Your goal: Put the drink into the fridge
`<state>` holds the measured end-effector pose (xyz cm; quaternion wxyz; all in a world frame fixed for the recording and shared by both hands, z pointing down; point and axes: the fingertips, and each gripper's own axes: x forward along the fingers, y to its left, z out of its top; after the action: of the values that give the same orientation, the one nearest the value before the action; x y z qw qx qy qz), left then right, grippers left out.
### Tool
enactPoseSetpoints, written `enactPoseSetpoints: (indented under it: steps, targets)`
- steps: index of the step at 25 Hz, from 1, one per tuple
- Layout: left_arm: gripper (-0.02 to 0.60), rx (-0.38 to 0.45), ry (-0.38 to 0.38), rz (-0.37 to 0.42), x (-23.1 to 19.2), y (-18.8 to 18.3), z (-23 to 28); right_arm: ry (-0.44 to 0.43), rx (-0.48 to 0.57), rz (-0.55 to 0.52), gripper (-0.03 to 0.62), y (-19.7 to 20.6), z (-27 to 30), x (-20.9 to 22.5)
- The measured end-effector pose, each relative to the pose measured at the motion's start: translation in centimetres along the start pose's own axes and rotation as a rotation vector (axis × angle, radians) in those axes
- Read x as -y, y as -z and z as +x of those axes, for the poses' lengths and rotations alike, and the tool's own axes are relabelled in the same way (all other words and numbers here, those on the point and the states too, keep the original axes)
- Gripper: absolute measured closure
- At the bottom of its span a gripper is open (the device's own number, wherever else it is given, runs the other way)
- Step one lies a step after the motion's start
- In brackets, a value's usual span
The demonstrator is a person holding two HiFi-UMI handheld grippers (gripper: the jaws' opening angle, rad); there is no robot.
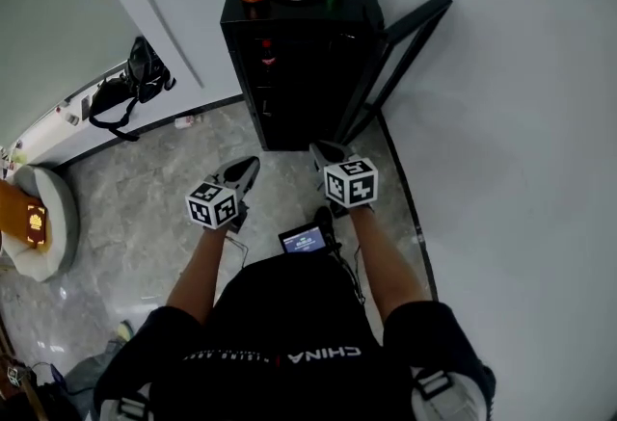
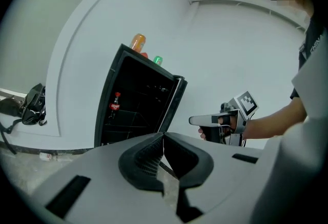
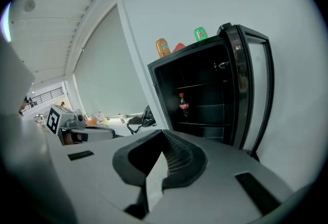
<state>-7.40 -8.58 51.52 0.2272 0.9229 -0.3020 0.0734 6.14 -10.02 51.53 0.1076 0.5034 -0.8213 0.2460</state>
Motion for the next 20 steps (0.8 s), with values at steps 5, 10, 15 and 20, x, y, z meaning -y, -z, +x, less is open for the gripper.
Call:
enactPoseSetpoints:
  steps: [5, 10, 15, 20]
  targets:
    - [0.569, 0.007, 0.045, 0.01, 1.7, 1.7, -3.9, 0.041, 0.017, -0.009, 0.578, 2.1, -3.0, -3.8]
    - [0.569, -0.001, 0.095, 0.026, 4.3, 3.5, -5.8, 0.071, 0.019, -0.018, 0.579, 4.5, -6.1, -6.2]
    - [0.569, -0.01, 0.101, 0.023, 6.1, 4.4, -6.1, 0.08, 0.024, 0.0, 0.579, 5.7, -8.4, -6.4]
    - [0.569, -0.024, 0.09, 0.028, 8.1, 5.3, -5.2, 0.07, 0.025, 0.006, 0.579, 6.3, -10.0, -5.5]
